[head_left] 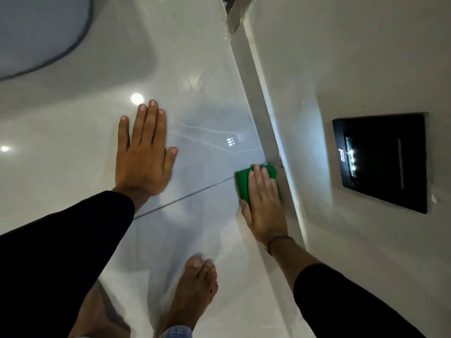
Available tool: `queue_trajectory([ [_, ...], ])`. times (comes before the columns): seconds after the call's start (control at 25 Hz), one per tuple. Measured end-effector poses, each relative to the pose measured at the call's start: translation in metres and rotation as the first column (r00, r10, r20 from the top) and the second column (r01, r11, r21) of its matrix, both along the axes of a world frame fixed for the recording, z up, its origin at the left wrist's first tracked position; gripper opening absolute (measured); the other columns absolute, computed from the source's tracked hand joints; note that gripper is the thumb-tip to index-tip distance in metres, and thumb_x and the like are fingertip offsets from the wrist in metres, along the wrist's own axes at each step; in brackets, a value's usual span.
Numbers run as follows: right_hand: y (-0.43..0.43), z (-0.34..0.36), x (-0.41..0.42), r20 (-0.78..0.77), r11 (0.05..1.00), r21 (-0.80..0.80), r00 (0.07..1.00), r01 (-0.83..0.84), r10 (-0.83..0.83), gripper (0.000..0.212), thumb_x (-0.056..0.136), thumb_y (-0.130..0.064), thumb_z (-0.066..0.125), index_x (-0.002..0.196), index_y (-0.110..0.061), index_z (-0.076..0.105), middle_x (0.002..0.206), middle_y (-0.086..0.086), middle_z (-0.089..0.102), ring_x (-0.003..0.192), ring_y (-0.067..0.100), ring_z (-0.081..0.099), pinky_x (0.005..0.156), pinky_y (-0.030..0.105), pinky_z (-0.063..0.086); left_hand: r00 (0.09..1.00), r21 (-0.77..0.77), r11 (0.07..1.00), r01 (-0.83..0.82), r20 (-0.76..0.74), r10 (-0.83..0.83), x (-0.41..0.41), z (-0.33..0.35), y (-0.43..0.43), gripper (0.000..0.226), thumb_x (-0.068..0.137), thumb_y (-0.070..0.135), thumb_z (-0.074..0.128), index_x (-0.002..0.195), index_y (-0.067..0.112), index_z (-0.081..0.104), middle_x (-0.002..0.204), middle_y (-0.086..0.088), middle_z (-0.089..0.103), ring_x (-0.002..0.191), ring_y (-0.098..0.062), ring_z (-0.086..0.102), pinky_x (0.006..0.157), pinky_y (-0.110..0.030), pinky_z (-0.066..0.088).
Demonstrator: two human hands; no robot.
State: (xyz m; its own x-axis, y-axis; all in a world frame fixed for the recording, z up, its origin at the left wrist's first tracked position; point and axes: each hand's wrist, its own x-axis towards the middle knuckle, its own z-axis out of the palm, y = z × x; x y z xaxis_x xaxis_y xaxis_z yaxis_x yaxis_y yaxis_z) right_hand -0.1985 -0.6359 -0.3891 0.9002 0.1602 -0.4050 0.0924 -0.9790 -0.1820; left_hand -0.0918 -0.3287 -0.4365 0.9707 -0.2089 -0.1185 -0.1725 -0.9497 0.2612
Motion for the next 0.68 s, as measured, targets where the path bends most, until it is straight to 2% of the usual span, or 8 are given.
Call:
queue_trajectory([
  [0.12,-0.019,0.004,-0.05,-0.06,0.997,-0.077,0.998,0.0,-0.004,0.072,0.104,-0.035,0.037,0.163,-0.011,0.003,0.172,0.012,0.008,0.16,0.028,0.001,0.126,0.056,0.023,1.0,-0.002,1.0,0.0,0.004,0.0,0.0,-0.001,0.0,0.078,0.11,0.043,0.03,0.174,0.002,0.012,0.184,-0.021,0.009,0.172,-0.036,0.005,0.137,-0.063,0.007],
  [0.28,-0.026,0.01,-0.064,-0.101,0.997,-0.08,0.995,-0.019,0.011,0.073,0.104,-0.038,0.035,0.163,-0.012,0.001,0.172,0.011,0.006,0.16,0.026,-0.002,0.127,0.054,0.02,1.0,0.005,1.0,-0.001,0.014,0.001,-0.002,-0.001,-0.001,0.078,0.11,0.043,0.031,0.174,0.003,0.012,0.184,-0.021,0.009,0.172,-0.037,0.006,0.137,-0.062,0.006],
  [0.44,-0.006,0.009,0.007,-0.069,0.996,-0.002,0.994,-0.09,0.09,0.075,0.102,-0.034,0.04,0.164,-0.008,0.007,0.173,0.012,0.006,0.16,0.027,0.0,0.128,0.051,0.016,1.0,-0.011,1.0,-0.001,0.015,0.001,0.001,0.0,-0.001,0.079,0.109,0.041,0.034,0.174,0.002,0.012,0.184,-0.023,0.01,0.172,-0.038,0.006,0.137,-0.062,0.005],
  [0.56,0.027,0.0,0.09,0.007,0.995,0.083,0.999,-0.047,0.046,0.078,0.098,-0.025,0.05,0.163,-0.005,0.012,0.173,0.013,0.01,0.16,0.028,0.002,0.129,0.05,0.011,1.0,-0.003,1.0,-0.004,0.031,0.004,0.0,0.001,-0.002,0.079,0.109,0.042,0.033,0.173,0.001,0.013,0.184,-0.023,0.011,0.171,-0.038,0.008,0.137,-0.063,0.006],
  [0.68,0.057,-0.004,0.152,0.041,0.994,0.113,0.999,-0.006,0.001,0.081,0.093,-0.022,0.051,0.162,-0.004,0.014,0.172,0.015,0.013,0.16,0.029,0.005,0.129,0.049,0.007,1.0,0.002,1.0,-0.004,0.027,0.004,0.0,0.002,-0.002,0.079,0.108,0.042,0.033,0.173,0.001,0.014,0.183,-0.024,0.012,0.171,-0.039,0.008,0.137,-0.063,0.007],
])
